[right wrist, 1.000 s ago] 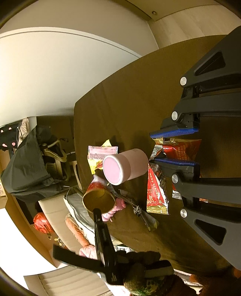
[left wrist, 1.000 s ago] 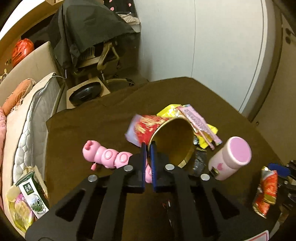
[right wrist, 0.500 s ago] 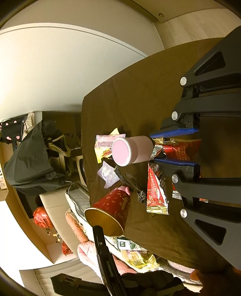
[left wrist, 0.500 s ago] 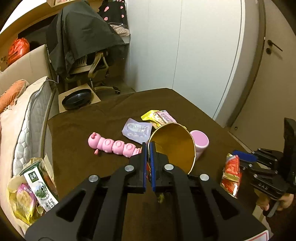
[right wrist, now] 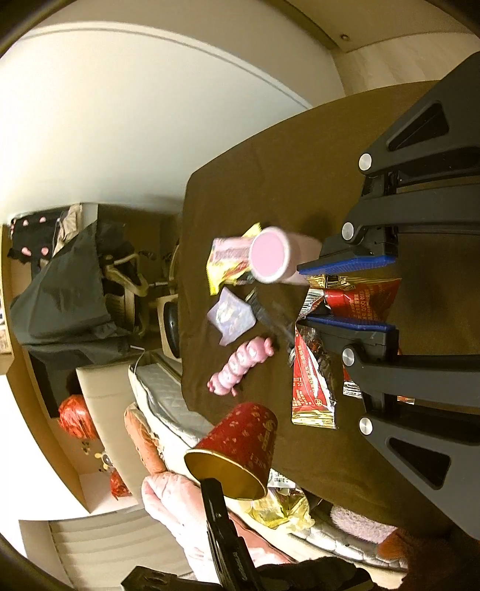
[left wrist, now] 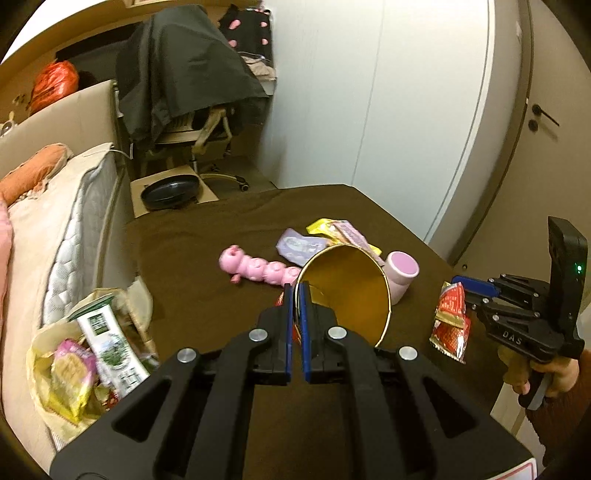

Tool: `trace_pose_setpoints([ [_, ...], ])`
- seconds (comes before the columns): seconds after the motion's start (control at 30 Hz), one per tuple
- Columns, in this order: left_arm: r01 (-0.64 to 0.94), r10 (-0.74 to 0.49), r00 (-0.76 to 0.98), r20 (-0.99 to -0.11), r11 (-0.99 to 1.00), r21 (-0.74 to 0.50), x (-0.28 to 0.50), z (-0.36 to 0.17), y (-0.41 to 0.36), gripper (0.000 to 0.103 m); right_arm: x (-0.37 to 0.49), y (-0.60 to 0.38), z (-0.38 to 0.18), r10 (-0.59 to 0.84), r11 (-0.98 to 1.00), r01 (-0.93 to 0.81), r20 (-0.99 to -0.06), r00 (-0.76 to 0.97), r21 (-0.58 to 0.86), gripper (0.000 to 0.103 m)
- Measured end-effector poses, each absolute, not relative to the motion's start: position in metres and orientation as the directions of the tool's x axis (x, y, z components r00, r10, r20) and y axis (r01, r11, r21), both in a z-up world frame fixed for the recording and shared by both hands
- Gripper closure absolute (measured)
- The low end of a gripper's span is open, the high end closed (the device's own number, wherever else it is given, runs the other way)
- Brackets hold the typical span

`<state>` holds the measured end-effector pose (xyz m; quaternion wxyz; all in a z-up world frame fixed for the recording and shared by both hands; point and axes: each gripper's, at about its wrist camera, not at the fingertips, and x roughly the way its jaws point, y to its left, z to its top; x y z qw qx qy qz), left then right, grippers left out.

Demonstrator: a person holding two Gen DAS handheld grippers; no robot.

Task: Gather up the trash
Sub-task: 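Lift the red cup and red wrapper and carry them toward the bin, then lower both held items into the bin and open both tools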

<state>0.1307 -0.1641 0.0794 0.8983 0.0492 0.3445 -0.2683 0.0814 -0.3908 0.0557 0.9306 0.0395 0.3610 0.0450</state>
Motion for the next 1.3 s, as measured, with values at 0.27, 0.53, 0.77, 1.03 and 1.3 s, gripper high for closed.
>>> trace_pose_setpoints([
  [0.27,0.419,-0.39,0.682,-0.619,0.902,-0.107,0.128,0.088,-0.086,0.1,0.112,-0.325,0.072,0.155,0.986,-0.159,-0.656,0.739,0.054,0.082],
  [0.53,0.273,-0.301,0.732,-0.611,0.951,-0.142,0.137,0.09,0.012,0.1,0.159,-0.241,0.084,0.233,0.955,-0.295,-0.651,0.723,0.015,0.082],
  [0.77,0.139,-0.261,0.73,-0.632,0.962,-0.237,0.154,0.08,0.093,0.1,0.209,-0.164,0.074,0.3,0.915,-0.404,-0.683,0.666,0.009,0.082],
  [1.03,0.099,-0.306,0.673,-0.673,0.939,-0.328,0.165,0.047,0.129,0.1,0.266,-0.087,0.029,0.368,0.871,-0.485,-0.755,0.543,0.076,0.082],
  [1.3,0.086,-0.29,0.578,-0.763,0.951,-0.296,0.196,-0.006,0.125,0.1,0.303,-0.059,-0.018,0.439,0.829,-0.523,-0.809,0.391,0.197,0.082],
])
